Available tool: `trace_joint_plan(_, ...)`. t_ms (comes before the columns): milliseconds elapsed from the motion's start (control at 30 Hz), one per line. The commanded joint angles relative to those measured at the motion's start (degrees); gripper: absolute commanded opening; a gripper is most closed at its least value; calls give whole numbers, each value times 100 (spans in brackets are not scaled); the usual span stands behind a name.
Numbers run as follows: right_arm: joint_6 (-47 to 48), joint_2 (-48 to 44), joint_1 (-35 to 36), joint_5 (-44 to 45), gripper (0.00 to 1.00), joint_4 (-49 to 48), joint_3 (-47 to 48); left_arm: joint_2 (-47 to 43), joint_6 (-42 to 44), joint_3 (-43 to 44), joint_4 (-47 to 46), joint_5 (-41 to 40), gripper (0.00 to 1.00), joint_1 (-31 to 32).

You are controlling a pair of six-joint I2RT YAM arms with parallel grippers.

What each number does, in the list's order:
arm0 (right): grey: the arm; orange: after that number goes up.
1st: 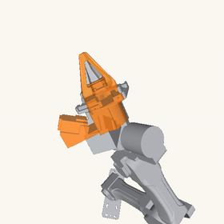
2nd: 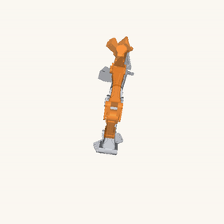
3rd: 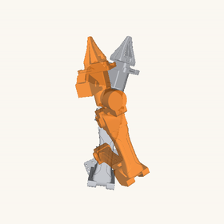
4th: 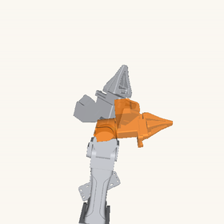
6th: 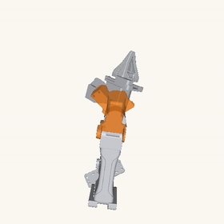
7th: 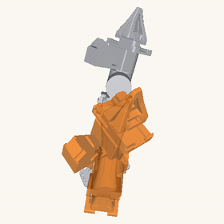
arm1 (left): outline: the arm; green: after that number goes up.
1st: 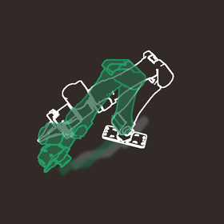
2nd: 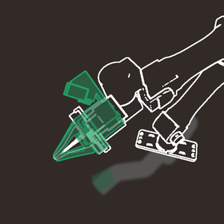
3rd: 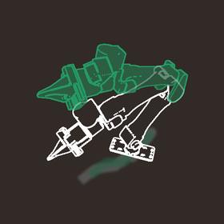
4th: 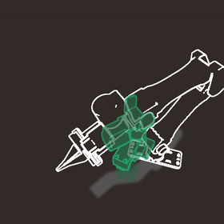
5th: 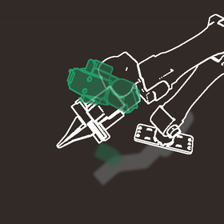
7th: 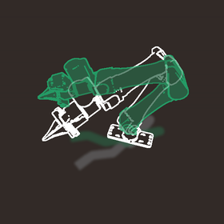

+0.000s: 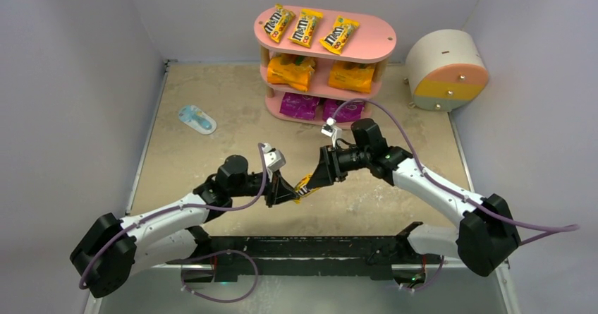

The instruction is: Place and organize the candy bags onto the shelf

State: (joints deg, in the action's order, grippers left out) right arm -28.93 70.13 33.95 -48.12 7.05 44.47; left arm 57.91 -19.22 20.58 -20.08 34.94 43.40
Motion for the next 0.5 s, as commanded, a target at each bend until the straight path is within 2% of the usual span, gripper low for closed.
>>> trace_joint_plan(0, -149, 24, -3, -303, 56, -267, 135, -208, 139, 154, -474, 214, 0, 55)
trace_joint_plan(167, -241, 1, 23, -364, 47, -377, 105, -216, 119, 179, -577, 239, 0, 59)
trace_joint_plan(333, -440, 5, 32, -491, 26, -555, 55, -228, 80, 189, -676, 384, 0, 64)
trace_joint_plan(367, -450, -6, 28, -454, 21, -544, 51, -266, 58, 192, -667, 382, 9, 64)
trace_joint_plan(433, -318, -45, 31, -426, 14, -361, 103, -413, 43, 169, -598, 351, 42, 63)
trace_joint_plan(467, -234, -69, 32, -429, 12, -253, 136, -518, 35, 143, -570, 312, 54, 58)
